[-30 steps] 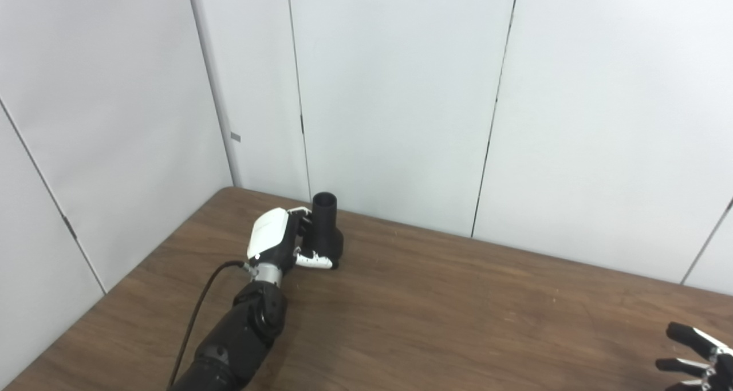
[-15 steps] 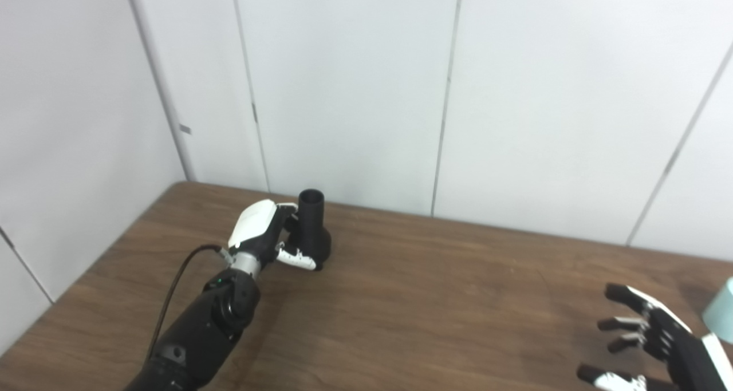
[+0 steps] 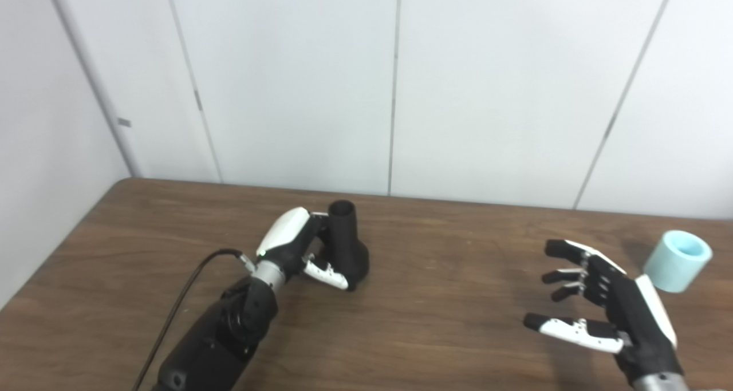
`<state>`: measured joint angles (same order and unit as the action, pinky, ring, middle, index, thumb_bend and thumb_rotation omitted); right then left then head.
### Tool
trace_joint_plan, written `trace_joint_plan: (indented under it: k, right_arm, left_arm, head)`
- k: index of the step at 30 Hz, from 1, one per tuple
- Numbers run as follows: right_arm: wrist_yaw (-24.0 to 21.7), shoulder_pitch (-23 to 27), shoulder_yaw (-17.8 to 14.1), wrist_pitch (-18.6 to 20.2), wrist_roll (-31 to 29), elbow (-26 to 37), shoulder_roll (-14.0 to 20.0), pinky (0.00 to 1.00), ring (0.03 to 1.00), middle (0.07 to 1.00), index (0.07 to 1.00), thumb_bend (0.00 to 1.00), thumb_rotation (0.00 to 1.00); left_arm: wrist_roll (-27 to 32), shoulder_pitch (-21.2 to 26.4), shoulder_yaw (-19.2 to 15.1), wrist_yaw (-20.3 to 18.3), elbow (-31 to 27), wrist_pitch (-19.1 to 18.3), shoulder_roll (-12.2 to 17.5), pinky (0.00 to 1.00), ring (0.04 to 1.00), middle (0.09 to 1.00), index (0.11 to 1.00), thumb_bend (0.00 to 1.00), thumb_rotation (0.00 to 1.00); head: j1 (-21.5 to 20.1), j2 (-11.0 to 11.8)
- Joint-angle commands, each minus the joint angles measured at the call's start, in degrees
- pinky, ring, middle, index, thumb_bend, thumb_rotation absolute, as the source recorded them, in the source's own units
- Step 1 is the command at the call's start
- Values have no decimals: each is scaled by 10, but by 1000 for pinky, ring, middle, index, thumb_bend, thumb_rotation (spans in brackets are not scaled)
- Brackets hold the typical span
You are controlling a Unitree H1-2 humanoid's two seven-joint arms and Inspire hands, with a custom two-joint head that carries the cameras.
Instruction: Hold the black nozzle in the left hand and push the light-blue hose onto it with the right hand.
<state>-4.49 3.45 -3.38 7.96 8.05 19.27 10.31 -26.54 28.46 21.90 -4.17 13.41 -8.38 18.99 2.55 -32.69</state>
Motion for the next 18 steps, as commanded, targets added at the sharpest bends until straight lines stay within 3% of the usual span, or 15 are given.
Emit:
trace_joint_plan:
  k: [1,18]
  right_arm:
    - [12,20,1,-33,7,11,0,467,599,766,738,639,0]
    - [23,24,-3,-27,22,33,-3,430,586,757,725,646,0]
  left_arm:
    - [11,-21,43,-55,11,26,-39,1000,616,472,494,526,0]
    - [-5,-27,107,-69,49,60,-107,1000,600,467,499,526,0]
  head:
    - [-8,-2]
    - [-67,-5]
